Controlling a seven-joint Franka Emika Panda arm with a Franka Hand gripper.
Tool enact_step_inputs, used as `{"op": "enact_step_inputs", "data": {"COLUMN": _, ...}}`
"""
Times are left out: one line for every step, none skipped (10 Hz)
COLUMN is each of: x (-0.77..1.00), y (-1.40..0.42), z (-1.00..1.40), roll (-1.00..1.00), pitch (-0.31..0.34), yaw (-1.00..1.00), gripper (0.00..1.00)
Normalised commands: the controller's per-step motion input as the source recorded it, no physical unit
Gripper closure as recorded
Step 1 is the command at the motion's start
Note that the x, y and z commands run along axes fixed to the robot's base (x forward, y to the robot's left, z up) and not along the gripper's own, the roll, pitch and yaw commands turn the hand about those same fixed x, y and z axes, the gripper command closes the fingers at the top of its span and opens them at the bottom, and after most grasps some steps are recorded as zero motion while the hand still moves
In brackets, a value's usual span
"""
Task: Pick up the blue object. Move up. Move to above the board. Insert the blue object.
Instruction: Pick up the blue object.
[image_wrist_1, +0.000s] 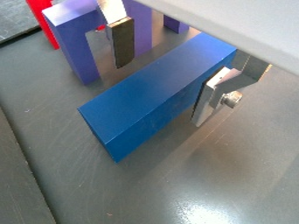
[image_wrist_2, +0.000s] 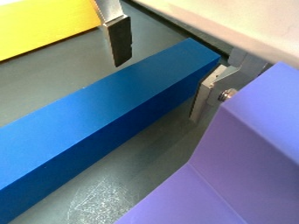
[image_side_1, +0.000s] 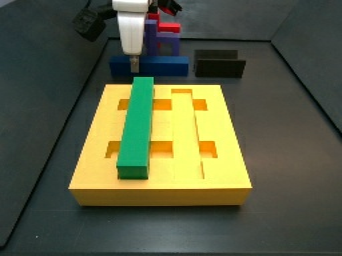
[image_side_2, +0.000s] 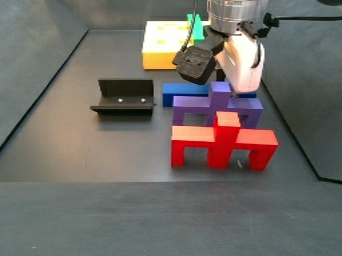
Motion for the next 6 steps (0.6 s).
{"op": "enact_step_inputs", "data": {"x": 0.0, "y": 0.0, "z": -0.05, "roll": -0.07, "pitch": -0.02, "yaw": -0.07, "gripper": 0.0}}
{"op": "enact_step_inputs", "data": {"x": 0.0, "y": 0.0, "z": 0.0, "roll": 0.0, "pitch": 0.0, "yaw": 0.0, "gripper": 0.0}}
{"op": "enact_step_inputs", "data": {"x": 0.0, "y": 0.0, "z": 0.0, "roll": 0.0, "pitch": 0.0, "yaw": 0.0, "gripper": 1.0}}
{"op": "enact_step_inputs", "data": {"x": 0.0, "y": 0.0, "z": 0.0, "roll": 0.0, "pitch": 0.0, "yaw": 0.0, "gripper": 1.0}}
{"op": "enact_step_inputs", "data": {"x": 0.0, "y": 0.0, "z": 0.0, "roll": 0.0, "pitch": 0.0, "yaw": 0.0, "gripper": 1.0}}
{"op": "enact_step_inputs", "data": {"x": 0.0, "y": 0.0, "z": 0.0, "roll": 0.0, "pitch": 0.0, "yaw": 0.0, "gripper": 1.0}}
